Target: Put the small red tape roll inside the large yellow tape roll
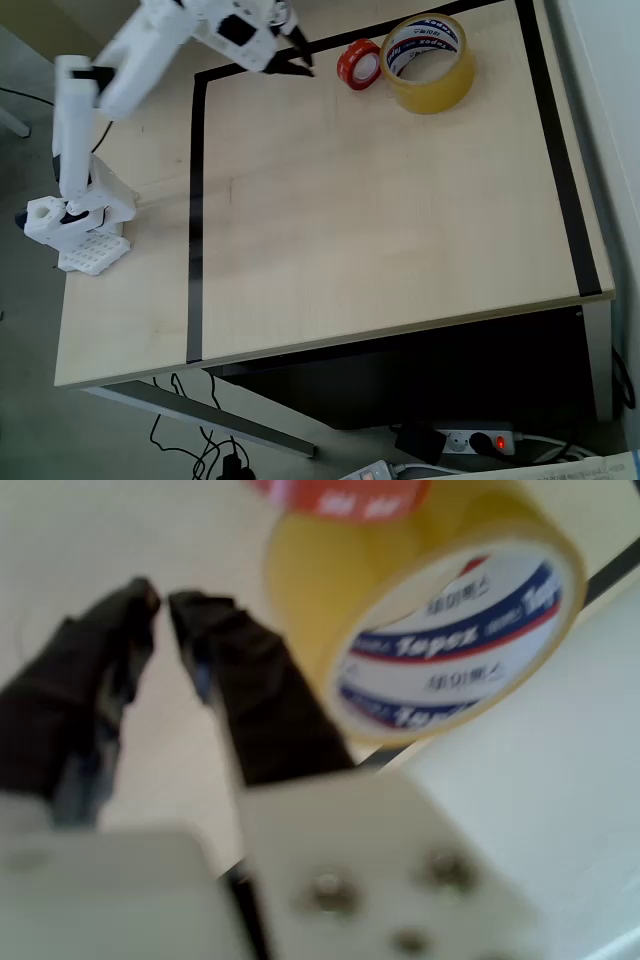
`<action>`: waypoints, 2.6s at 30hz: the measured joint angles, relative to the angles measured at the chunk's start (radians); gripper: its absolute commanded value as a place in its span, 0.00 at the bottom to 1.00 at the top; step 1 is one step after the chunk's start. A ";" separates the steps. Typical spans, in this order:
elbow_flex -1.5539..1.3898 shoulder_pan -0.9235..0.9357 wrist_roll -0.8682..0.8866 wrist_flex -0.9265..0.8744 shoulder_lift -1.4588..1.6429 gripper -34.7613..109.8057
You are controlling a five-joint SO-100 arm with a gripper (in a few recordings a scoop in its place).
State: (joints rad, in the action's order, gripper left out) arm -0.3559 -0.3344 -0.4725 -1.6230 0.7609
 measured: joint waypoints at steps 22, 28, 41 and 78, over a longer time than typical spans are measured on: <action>0.410 -0.097 -0.002 0.189 -0.390 0.24; 0.423 -0.077 -0.002 0.160 -0.430 0.24; 0.508 -0.008 -0.003 -0.020 -0.430 0.24; 0.508 0.005 -0.002 0.236 -0.417 0.24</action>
State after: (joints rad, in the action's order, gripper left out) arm 0.1519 -0.3298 -0.4740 -1.3867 0.3436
